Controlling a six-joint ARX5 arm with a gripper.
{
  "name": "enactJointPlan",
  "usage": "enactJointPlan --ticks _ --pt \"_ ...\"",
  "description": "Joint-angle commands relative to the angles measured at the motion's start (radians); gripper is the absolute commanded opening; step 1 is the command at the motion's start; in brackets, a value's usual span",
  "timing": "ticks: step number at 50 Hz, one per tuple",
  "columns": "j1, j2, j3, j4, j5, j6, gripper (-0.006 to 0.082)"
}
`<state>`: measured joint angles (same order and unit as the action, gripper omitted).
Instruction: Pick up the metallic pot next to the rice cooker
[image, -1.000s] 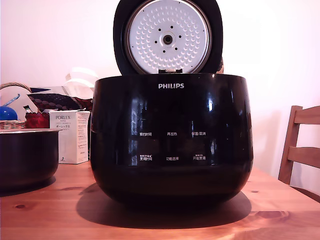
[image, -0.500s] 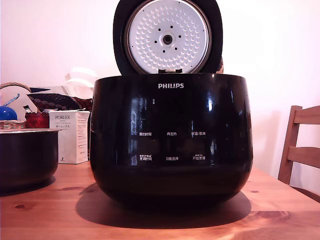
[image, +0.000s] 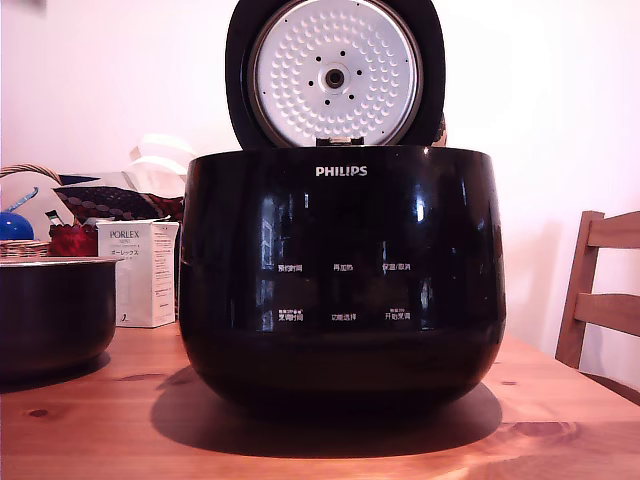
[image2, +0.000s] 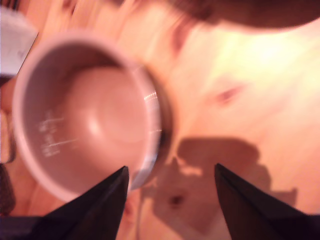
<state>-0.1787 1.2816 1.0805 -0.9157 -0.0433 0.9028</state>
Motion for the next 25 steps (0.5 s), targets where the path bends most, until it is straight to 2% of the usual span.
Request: enactJointPlan --ticks 1,25 --pt "0.019 0.036 -0.005 0.014 0.015 0.039 0.0486" --pt "0.043 0.247 -0.005 0.109 0.076 0.048 0.0486"
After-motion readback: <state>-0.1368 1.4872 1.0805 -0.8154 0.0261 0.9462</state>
